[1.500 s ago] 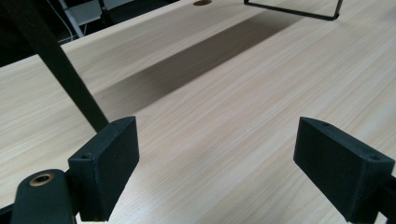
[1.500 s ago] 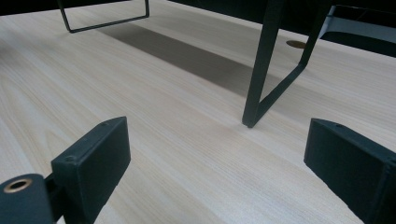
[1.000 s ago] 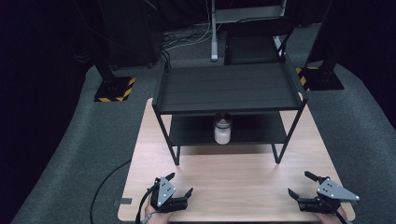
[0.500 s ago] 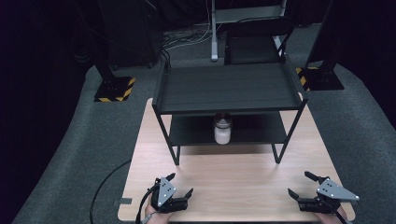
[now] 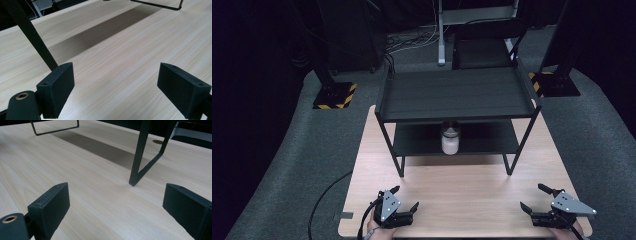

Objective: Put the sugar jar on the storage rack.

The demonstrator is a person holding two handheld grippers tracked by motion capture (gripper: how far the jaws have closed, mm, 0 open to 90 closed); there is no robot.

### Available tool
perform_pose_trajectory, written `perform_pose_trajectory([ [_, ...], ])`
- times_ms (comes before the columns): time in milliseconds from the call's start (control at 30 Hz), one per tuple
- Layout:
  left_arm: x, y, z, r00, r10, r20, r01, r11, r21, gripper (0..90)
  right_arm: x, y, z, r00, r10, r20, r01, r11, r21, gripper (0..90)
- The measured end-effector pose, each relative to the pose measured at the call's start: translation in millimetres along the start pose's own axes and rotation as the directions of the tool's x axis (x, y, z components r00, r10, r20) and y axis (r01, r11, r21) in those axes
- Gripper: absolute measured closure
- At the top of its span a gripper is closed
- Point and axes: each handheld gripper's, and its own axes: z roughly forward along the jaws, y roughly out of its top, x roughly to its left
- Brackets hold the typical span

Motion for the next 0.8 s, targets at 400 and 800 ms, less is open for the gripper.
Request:
perform_pose_trajectory([
  [400, 0.1, 0.7, 0.5, 1.0, -0.003, 0.003, 0.003, 1.0, 0.006, 13.9, 0.1, 0.1, -0.1, 1.0, -0.002, -0.001, 0.002, 1.0, 0.0, 6.3],
  [800, -0.9, 1.6, 1.3, 1.0, 0.004, 0.001, -0.004, 0.9999, 0.012, 14.0, -0.2, 0.1, -0.3, 1.0, -0.002, -0.002, 0.002, 1.0, 0.0, 6.3],
])
